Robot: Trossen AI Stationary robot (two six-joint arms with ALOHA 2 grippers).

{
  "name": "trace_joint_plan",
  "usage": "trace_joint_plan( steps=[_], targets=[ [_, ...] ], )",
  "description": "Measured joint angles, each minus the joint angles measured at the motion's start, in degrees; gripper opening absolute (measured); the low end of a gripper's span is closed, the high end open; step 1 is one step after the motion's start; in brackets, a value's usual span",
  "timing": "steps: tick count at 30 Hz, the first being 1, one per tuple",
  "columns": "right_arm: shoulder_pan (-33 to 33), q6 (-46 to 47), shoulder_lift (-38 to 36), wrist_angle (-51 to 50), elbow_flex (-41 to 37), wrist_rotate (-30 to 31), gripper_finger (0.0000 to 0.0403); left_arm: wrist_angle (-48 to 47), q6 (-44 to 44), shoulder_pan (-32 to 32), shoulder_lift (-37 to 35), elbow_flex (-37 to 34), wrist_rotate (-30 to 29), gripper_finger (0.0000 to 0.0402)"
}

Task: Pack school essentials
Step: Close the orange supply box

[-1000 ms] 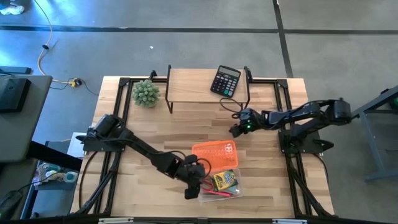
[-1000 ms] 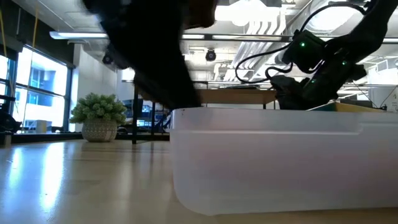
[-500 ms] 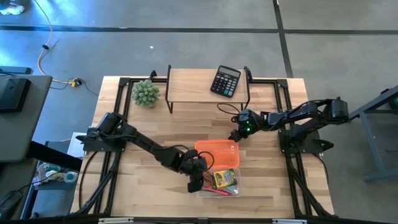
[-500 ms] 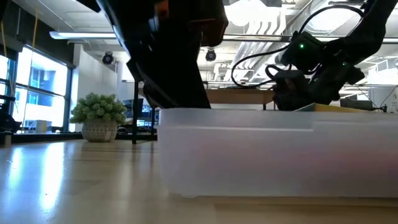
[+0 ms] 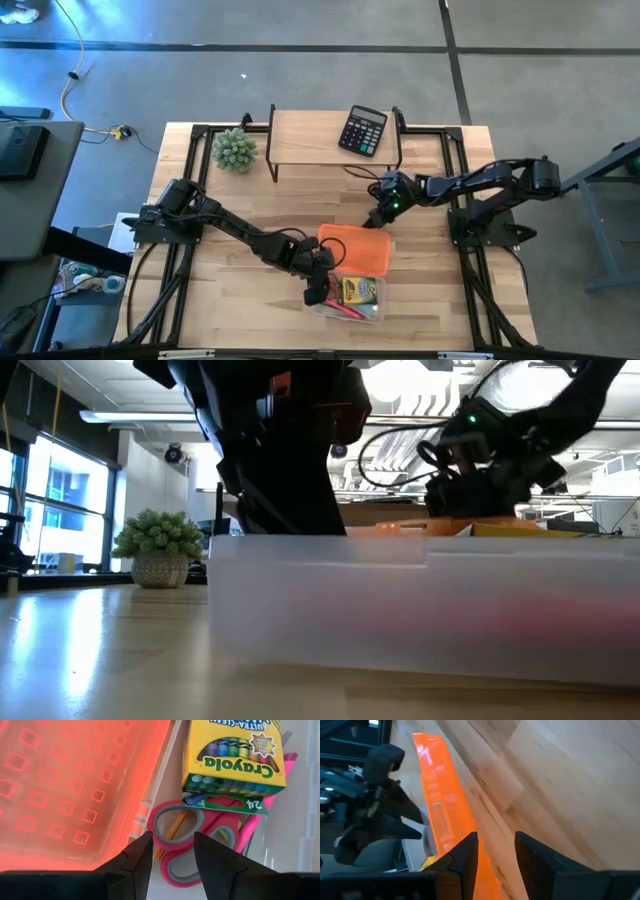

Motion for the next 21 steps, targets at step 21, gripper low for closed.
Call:
trace_joint_plan(
  steps=[21],
  targets=[
    [8.9, -5.2, 0.0, -29.4, 22.3, 3.1, 0.0122, 0.0, -6.8, 0.1, 0.1, -0.1, -3.8, 0.0133]
  ],
)
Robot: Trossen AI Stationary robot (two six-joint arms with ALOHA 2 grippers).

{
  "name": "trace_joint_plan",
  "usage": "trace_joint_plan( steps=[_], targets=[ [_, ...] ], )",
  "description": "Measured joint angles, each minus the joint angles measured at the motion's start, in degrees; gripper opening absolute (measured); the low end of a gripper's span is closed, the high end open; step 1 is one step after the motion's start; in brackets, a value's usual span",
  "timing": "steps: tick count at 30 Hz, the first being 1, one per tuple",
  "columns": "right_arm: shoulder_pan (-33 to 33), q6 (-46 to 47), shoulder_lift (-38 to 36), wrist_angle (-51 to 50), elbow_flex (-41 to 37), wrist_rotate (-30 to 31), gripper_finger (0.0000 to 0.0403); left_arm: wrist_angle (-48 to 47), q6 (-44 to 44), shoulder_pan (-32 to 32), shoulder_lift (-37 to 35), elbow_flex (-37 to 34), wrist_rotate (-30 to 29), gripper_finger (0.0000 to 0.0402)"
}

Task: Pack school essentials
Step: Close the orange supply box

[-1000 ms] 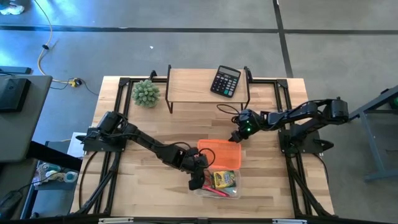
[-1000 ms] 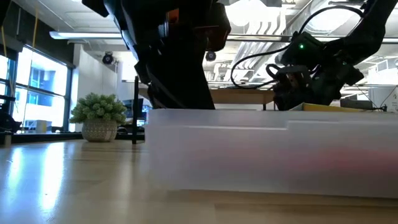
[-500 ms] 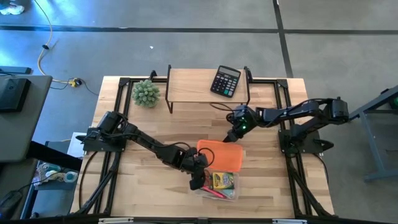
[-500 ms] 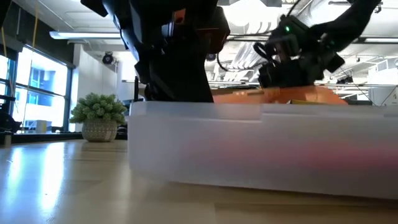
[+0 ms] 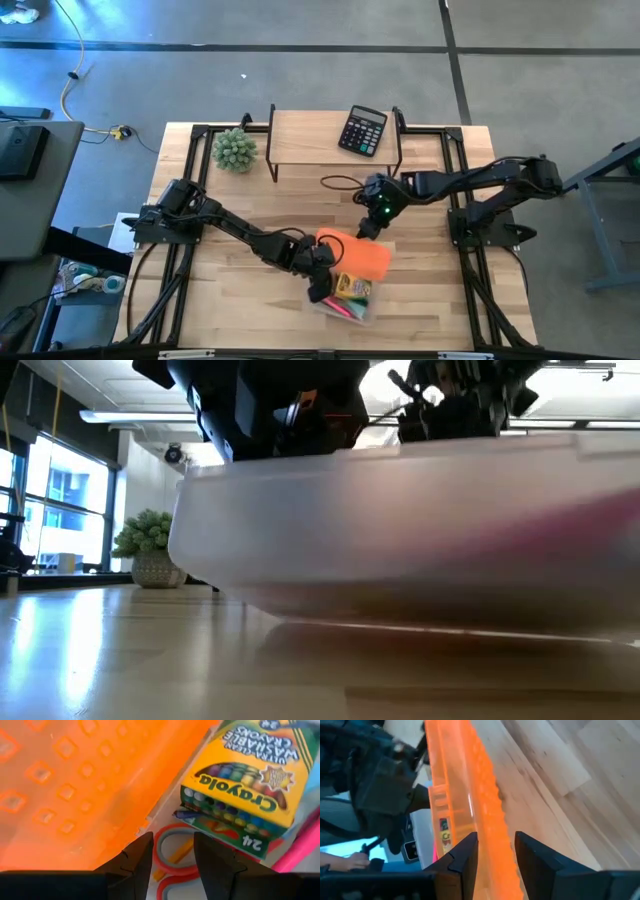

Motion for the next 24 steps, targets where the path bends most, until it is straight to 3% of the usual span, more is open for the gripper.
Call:
trace_joint_plan(
  steps=[8, 15, 24],
  targets=[
    [4.9, 0.2, 0.0, -6.9, 7.0, 6.1, 0.0122, 0.5, -1.3, -0.7, 0.0, 0.0, -1.6, 0.0133],
    [7.7, 1.6, 0.0, -7.6, 8.3, 9.9, 0.0122, 1.1, -3.8, -1.0, -0.2, 0.0, -1.6, 0.0133],
    [9.8, 4.1, 0.1, -6.6, 8.2, 10.1, 0.0122, 1.1, -5.3, -1.1, -0.2, 0.0, -2.3, 0.0133]
  ],
)
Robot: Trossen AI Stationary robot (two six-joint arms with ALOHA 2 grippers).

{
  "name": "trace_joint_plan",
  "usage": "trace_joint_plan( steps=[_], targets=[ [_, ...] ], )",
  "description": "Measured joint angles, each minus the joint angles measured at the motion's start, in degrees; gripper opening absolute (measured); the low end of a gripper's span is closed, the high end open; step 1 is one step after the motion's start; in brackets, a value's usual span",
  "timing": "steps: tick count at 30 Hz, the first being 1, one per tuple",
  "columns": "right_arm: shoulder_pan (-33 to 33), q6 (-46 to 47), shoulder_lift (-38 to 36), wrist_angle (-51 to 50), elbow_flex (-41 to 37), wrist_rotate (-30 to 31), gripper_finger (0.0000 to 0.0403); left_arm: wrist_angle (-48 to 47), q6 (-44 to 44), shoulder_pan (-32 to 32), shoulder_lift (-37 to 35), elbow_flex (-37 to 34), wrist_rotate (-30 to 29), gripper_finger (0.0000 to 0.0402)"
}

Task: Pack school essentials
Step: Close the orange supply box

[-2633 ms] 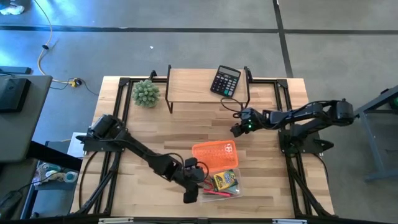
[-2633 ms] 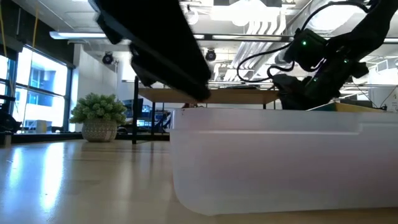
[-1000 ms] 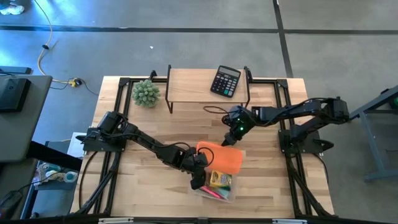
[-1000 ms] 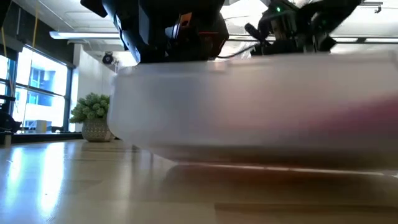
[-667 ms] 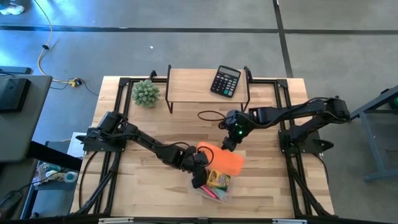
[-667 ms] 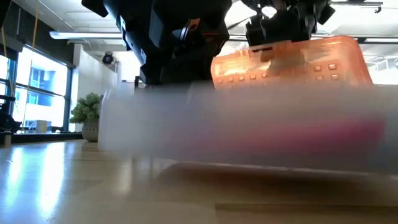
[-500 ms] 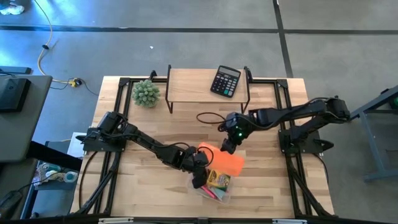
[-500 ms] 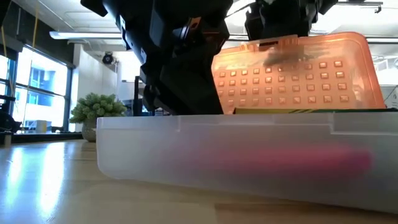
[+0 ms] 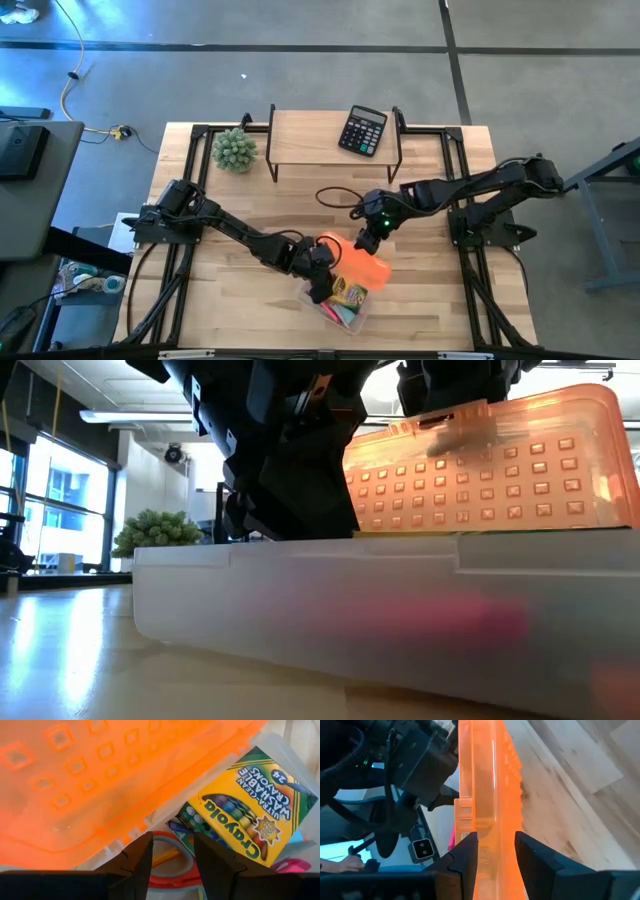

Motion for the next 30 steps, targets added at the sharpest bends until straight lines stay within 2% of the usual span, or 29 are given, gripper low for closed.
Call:
trace_joint_plan(
  steps=[14, 24, 30],
  targets=[
    [3.7, 3.2, 0.1, 2.5, -0.1, 1.2, 0.0122, 0.1, -2.2, 0.0, -0.1, 0.0, -1.2, 0.0133],
    [5.9, 4.1, 0.1, 3.4, -0.1, 2.8, 0.0122, -0.2, -3.6, -0.3, -0.2, 0.2, 2.3, 0.0133],
    [5.9, 4.1, 0.1, 3.4, -0.1, 2.8, 0.0122, -4.4, -2.9, -0.9, -1.0, 3.9, 2.9, 0.0133]
  ],
)
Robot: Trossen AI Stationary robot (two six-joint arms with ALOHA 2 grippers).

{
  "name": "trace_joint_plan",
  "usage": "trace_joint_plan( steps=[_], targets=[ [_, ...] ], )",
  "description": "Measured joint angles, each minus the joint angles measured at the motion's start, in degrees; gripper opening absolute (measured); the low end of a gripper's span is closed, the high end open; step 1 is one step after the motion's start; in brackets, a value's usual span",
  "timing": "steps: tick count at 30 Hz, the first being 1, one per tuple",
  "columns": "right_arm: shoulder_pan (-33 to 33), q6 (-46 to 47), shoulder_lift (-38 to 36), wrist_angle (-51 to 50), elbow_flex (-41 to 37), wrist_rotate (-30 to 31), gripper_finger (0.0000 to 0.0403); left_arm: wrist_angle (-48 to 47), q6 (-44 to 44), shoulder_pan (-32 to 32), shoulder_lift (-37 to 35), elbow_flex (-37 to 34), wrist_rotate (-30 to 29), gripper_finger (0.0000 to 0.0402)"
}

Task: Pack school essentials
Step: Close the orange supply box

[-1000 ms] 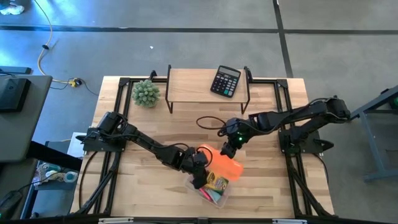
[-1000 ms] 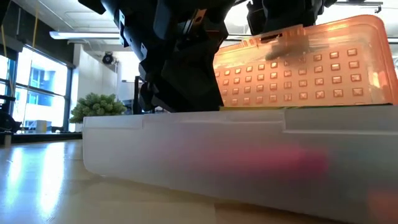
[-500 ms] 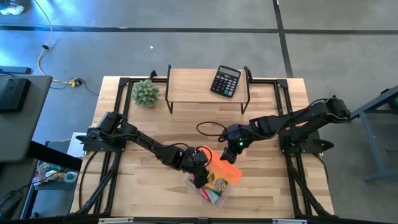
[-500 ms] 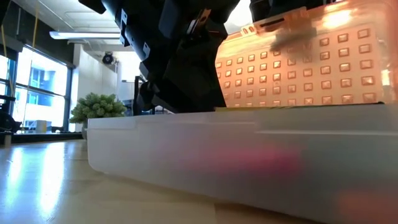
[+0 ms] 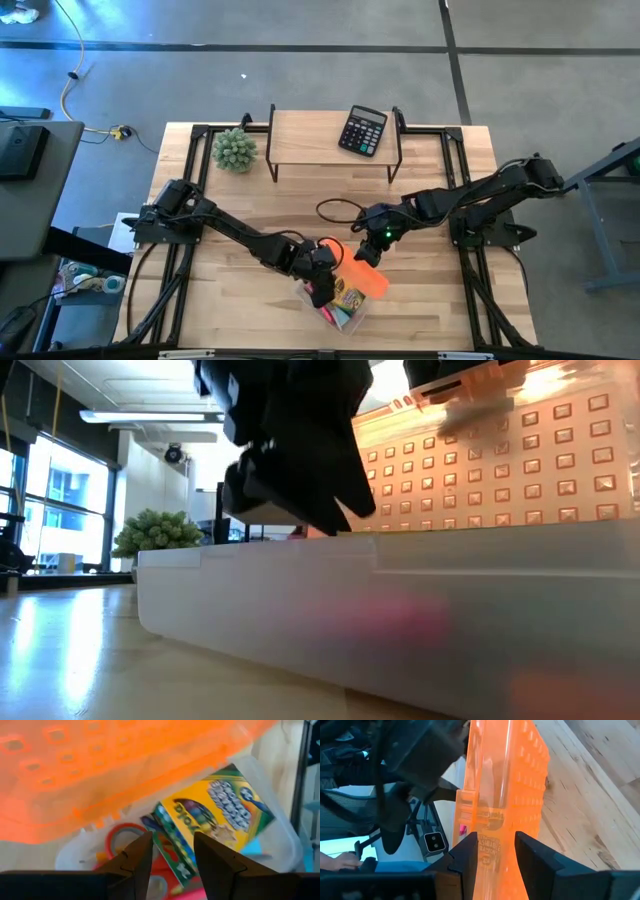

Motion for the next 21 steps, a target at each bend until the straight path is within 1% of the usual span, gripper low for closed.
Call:
trace_joint_plan(
  steps=[5, 8, 11, 17, 21],
  targets=[
    [0.0, 0.1, 0.0, 0.0, 0.0, 0.0, 0.0122, -7.8, -0.1, -0.5, 0.0, 4.6, 3.1, 0.0133],
    [0.0, 0.9, 0.0, 0.1, 0.0, 0.0, 0.0122, -12.2, -0.6, -1.7, 0.0, 6.8, 3.6, 0.0133],
    [0.2, 1.3, 0.0, 1.1, 0.0, 0.1, 0.0122, -19.1, -1.0, -3.6, 0.0, 10.7, 3.8, 0.0133],
    [1.3, 2.5, 0.0, 3.1, 0.0, 1.3, 0.0122, -31.1, -1.7, -7.2, 0.0, 17.5, 1.8, 0.0133],
    [2.9, 3.9, 0.0, 4.0, 0.0, 3.5, 0.0122, -36.4, -3.9, -9.1, 0.0, 19.6, -0.2, 0.0133]
  ],
)
